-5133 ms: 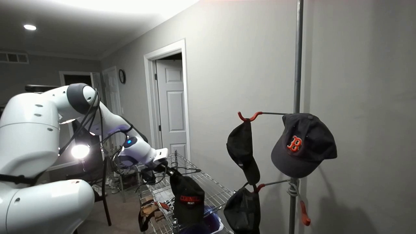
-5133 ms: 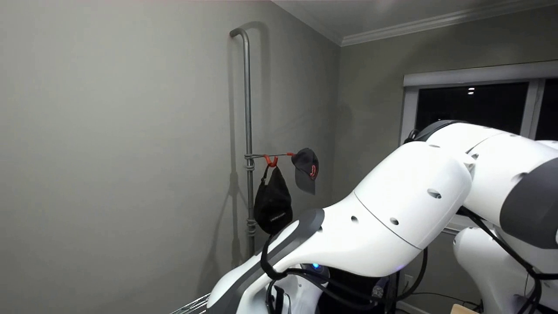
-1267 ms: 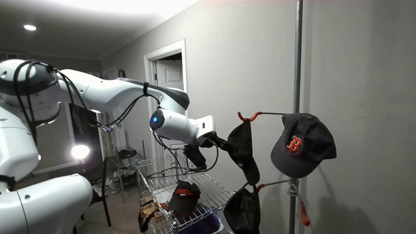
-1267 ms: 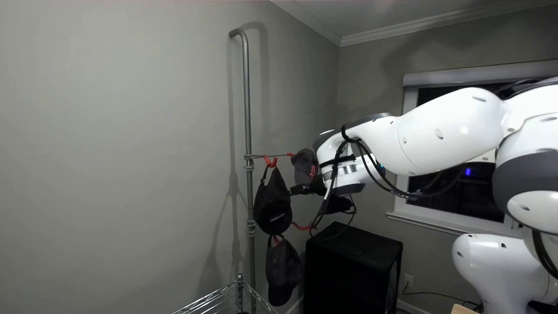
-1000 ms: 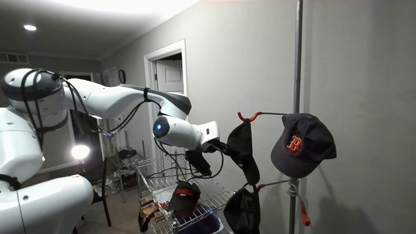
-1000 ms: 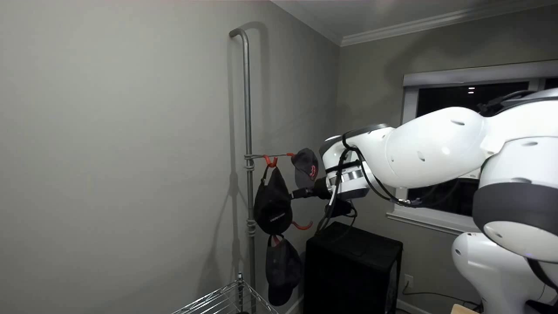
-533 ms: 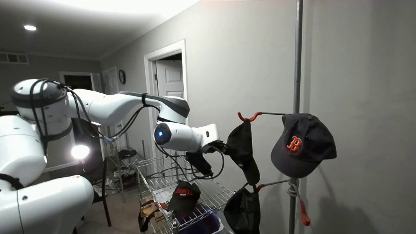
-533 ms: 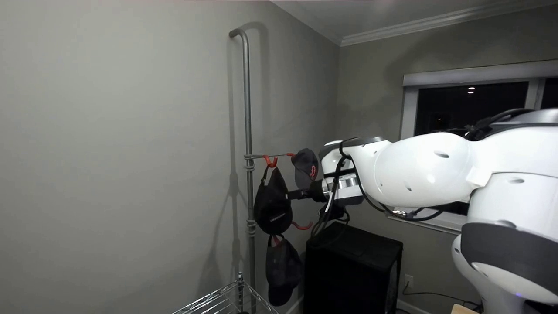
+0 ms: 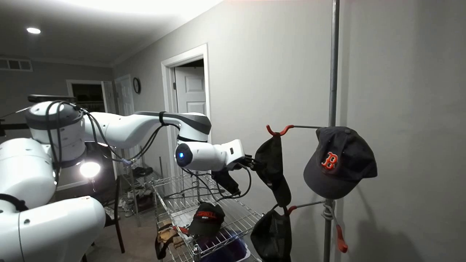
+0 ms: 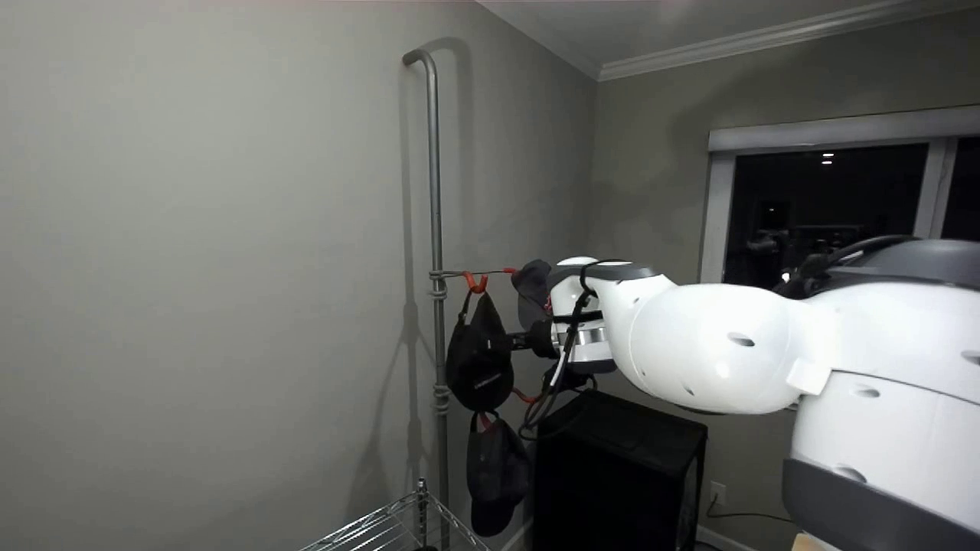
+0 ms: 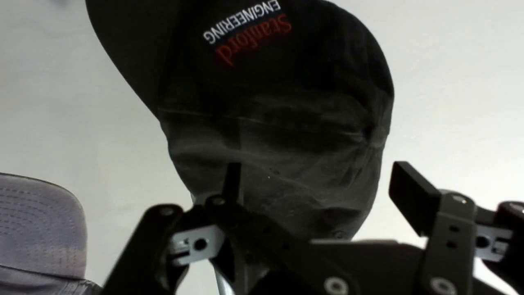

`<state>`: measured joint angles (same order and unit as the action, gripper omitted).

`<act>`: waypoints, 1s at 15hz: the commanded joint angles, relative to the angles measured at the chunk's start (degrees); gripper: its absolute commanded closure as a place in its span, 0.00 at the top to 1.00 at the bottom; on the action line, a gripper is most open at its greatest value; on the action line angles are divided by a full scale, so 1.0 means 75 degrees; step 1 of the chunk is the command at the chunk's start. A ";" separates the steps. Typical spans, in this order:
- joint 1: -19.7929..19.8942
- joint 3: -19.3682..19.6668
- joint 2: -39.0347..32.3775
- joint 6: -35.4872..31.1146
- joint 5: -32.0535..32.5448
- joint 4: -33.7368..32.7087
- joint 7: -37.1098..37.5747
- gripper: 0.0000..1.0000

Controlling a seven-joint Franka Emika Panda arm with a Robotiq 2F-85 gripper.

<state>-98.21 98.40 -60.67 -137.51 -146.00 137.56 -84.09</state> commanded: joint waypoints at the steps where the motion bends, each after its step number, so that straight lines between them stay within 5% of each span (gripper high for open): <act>1: 0.0334 -0.0103 -0.0493 0.0071 -0.0447 -0.0206 0.0195 0.60; 9: 0.0730 -0.0264 -0.0661 0.0065 -0.0512 -0.0437 0.0315 0.08; 15: 0.0749 -0.0204 -0.0663 0.0073 -0.0480 -0.0432 0.0416 0.05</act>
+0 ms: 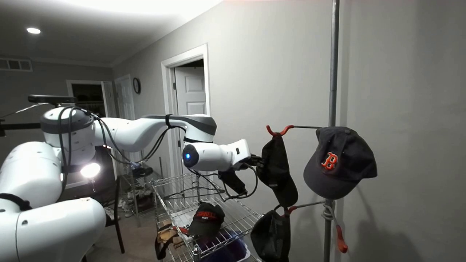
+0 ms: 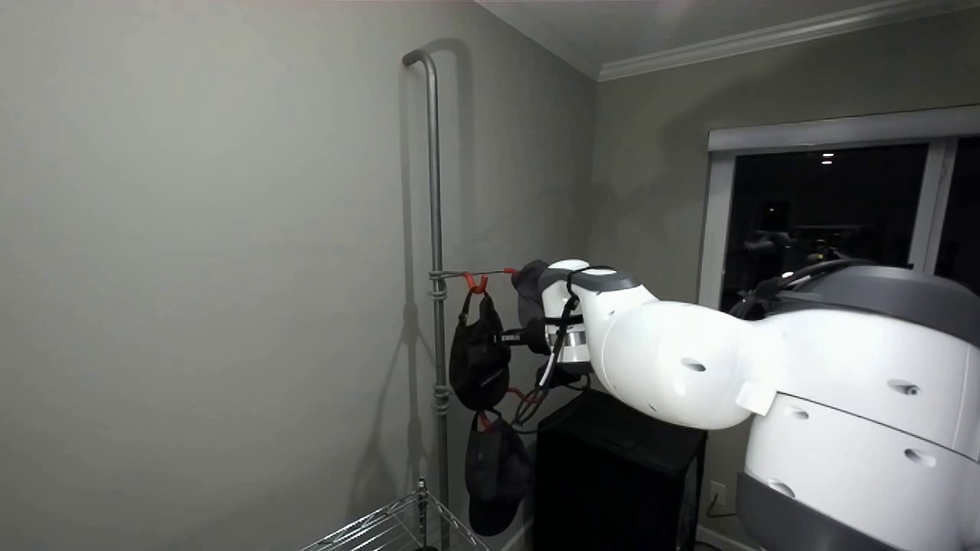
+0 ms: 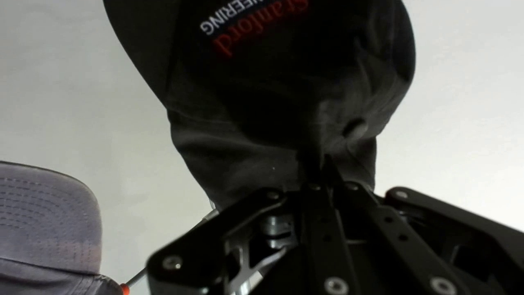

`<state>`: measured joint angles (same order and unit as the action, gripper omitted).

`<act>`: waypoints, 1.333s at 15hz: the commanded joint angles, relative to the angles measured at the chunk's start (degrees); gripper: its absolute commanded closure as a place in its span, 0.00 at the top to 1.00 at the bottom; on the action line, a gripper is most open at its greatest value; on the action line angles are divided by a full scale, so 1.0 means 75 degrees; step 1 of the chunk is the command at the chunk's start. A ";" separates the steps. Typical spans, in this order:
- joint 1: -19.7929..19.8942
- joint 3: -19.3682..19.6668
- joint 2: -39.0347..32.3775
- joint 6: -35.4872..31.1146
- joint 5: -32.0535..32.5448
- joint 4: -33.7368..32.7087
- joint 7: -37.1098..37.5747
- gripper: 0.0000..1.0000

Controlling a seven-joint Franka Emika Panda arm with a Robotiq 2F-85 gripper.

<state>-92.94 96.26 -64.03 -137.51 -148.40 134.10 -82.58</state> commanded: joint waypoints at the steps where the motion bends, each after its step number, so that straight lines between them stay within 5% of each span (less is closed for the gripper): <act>1: 0.0017 0.0119 -0.0217 0.0056 -0.0167 0.0040 0.0225 0.07; 13: -0.2003 0.1423 -0.0808 -0.0600 0.1064 0.1281 0.1940 0.06; 18: -0.2273 0.1528 -0.1598 -0.0802 0.1094 0.1497 0.2779 0.06; 19: -0.2258 0.1509 -0.1742 -0.0885 0.1127 0.1488 0.2974 0.08; 20: -0.2191 0.1457 -0.1879 -0.0982 0.1159 0.1439 0.3194 0.33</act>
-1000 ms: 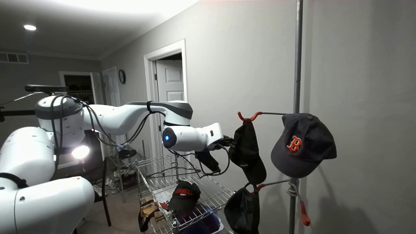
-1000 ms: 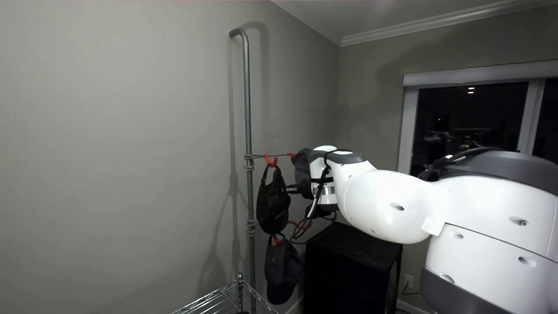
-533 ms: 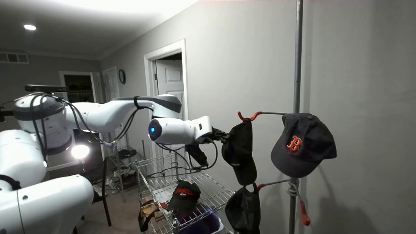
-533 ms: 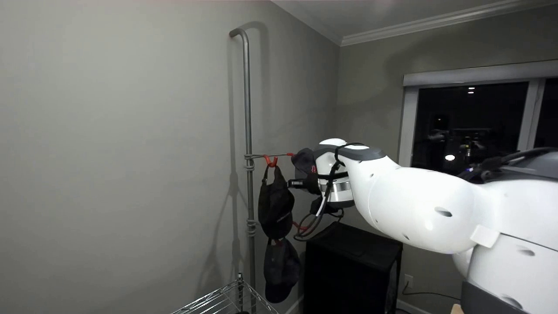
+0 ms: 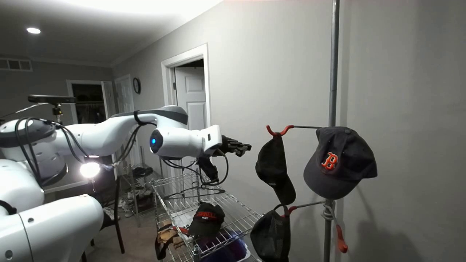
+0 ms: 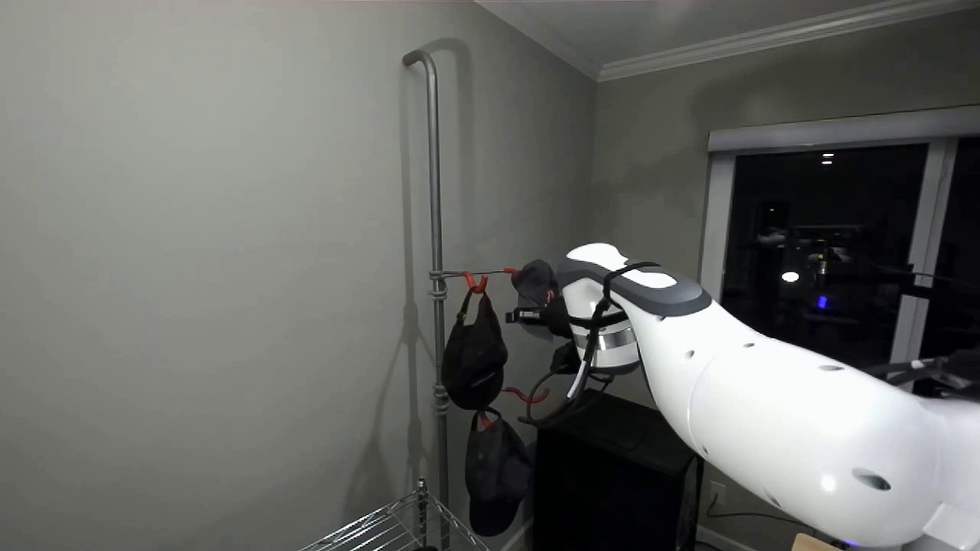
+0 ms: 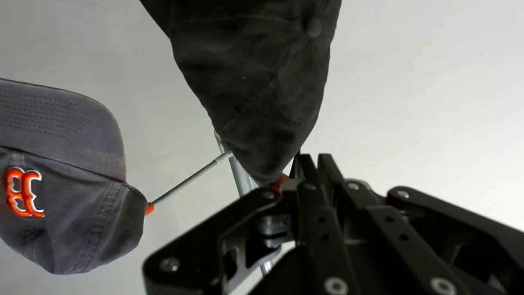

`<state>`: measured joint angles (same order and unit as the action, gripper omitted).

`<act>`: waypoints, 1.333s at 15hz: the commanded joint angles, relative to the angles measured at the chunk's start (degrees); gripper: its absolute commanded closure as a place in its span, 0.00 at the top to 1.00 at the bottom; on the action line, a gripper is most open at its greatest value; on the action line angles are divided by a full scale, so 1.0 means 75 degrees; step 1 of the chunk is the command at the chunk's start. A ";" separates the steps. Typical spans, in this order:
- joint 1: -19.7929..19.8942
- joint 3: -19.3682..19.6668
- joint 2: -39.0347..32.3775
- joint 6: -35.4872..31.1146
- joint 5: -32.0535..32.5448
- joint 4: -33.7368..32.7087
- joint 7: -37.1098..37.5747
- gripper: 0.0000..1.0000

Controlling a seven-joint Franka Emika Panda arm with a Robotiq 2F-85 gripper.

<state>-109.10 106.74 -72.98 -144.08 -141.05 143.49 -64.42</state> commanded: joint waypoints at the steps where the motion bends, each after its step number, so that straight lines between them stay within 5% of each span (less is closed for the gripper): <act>1: 0.0028 0.0022 -0.0809 -0.0150 0.0229 0.0142 0.0947 0.33; 7: 0.0593 -0.0307 -0.1106 0.0080 0.1157 -0.0327 0.2053 0.67; 12: 0.1093 0.0147 -0.0545 0.1468 0.2675 -0.0676 0.2812 0.98; 20: 0.2101 0.0176 -0.0324 0.2573 0.3230 -0.1481 0.3080 1.00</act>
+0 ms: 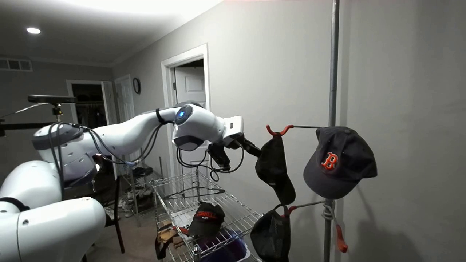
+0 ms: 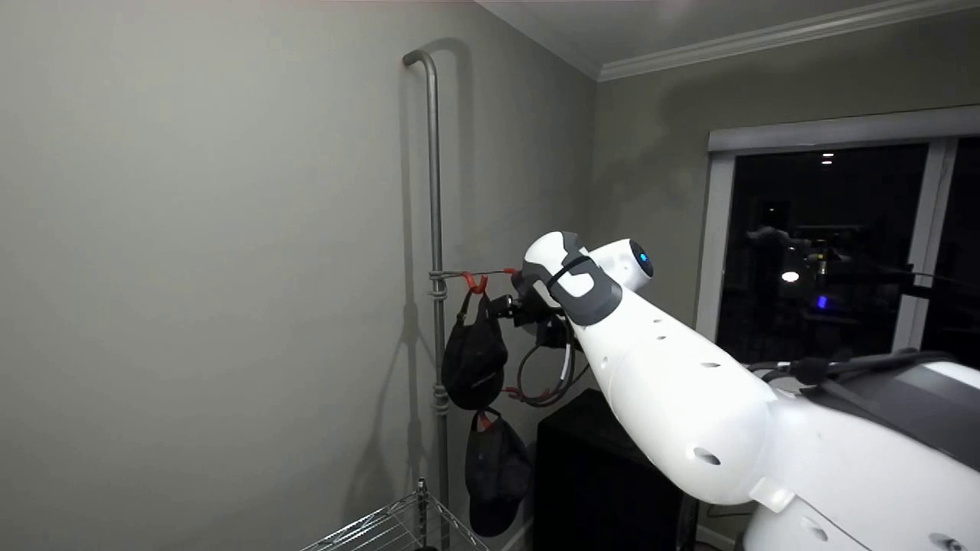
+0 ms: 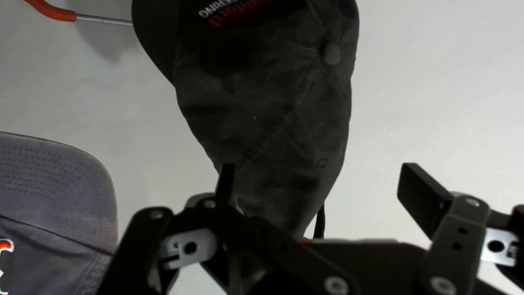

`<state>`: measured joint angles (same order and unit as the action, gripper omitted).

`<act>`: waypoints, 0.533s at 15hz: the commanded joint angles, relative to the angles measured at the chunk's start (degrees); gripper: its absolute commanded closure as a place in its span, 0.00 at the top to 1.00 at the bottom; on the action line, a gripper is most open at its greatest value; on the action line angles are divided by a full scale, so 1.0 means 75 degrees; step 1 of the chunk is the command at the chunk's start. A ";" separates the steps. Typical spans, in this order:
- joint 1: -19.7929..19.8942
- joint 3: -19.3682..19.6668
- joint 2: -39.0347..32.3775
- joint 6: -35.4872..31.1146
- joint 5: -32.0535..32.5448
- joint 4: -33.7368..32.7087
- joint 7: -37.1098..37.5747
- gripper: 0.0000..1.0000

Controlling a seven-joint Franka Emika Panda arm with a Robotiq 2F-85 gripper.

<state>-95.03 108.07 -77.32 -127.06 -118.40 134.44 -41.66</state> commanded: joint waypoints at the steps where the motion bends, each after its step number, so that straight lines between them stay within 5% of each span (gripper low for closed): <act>1: 0.0300 -0.0044 0.0260 0.0339 0.0170 -0.0368 0.0007 1.00; 8: 0.0687 -0.0528 0.0184 -0.0015 0.0130 -0.0936 0.0010 1.00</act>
<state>-91.49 105.33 -77.04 -126.14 -118.40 129.19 -41.66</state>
